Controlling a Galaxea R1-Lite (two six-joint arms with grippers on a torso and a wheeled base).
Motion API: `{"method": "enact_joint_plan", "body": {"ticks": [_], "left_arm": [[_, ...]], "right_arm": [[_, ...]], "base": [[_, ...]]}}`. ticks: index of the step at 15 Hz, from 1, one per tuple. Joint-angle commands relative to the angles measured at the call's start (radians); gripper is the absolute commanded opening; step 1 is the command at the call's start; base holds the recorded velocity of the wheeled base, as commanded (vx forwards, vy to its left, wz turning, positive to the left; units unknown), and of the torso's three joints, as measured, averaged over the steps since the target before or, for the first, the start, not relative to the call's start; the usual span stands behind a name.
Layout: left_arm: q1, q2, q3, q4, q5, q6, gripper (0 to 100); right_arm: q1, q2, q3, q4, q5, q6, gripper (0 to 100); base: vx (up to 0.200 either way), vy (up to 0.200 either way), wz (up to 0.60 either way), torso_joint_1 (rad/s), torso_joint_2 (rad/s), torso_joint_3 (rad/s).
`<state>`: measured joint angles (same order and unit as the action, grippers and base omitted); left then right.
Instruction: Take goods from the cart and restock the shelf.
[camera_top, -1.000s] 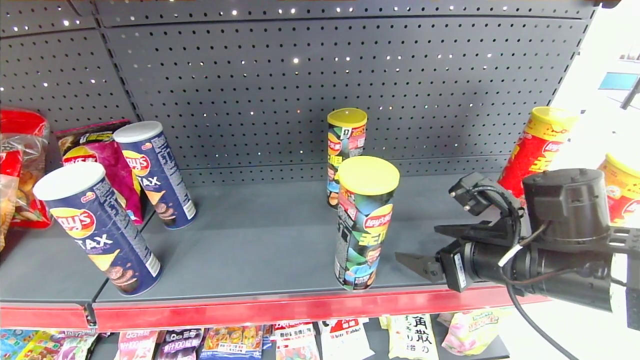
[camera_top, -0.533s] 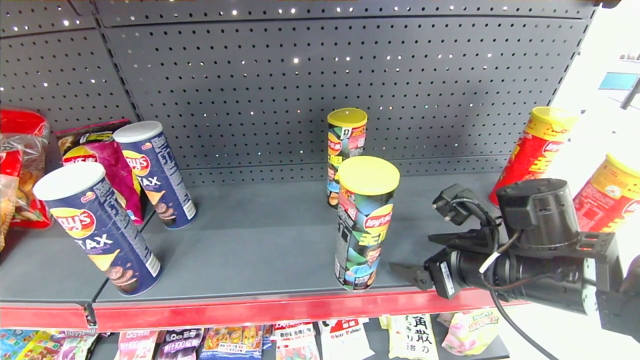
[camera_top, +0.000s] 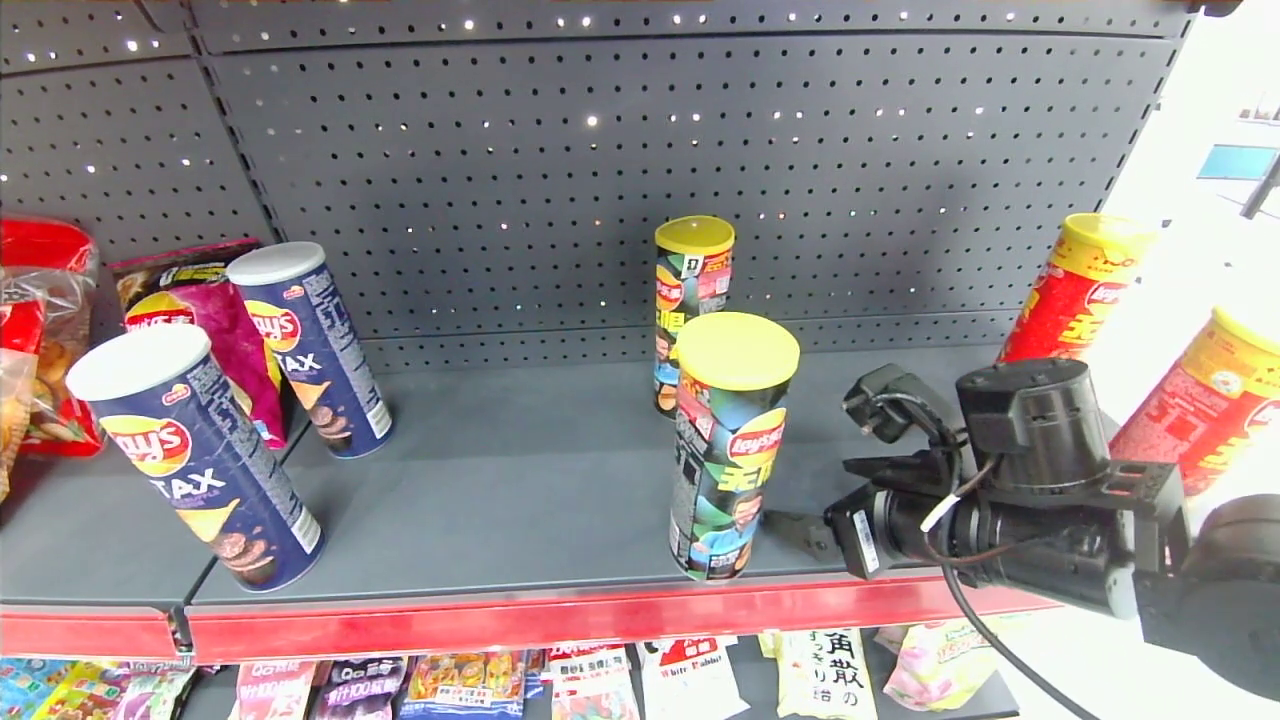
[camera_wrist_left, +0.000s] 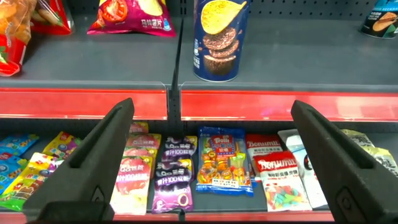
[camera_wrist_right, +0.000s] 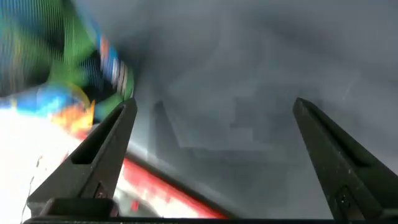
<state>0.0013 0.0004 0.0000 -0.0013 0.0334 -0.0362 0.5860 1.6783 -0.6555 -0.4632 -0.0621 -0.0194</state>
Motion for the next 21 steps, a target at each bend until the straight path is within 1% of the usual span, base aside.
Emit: {"method": "enact_joint_plan", "body": {"ticks": [1, 7, 21], "left_arm": [[0.0, 0.0, 0.0, 0.0, 0.0, -0.001, 100], [0.0, 0.0, 0.0, 0.0, 0.0, 0.001, 100], [0.0, 0.0, 0.0, 0.0, 0.0, 0.001, 100]], "right_arm": [[0.0, 0.02, -0.004, -0.003, -0.001, -0.002, 100], [0.009, 0.035, -0.004, -0.005, -0.001, -0.004, 100], [0.086, 0.026, 0.008, -0.005, -0.004, -0.002, 100]], "base": [[0.0, 0.0, 0.0, 0.0, 0.0, 0.0], [0.0, 0.0, 0.0, 0.0, 0.0, 0.0], [0.0, 0.0, 0.0, 0.0, 0.0, 0.0]]}}
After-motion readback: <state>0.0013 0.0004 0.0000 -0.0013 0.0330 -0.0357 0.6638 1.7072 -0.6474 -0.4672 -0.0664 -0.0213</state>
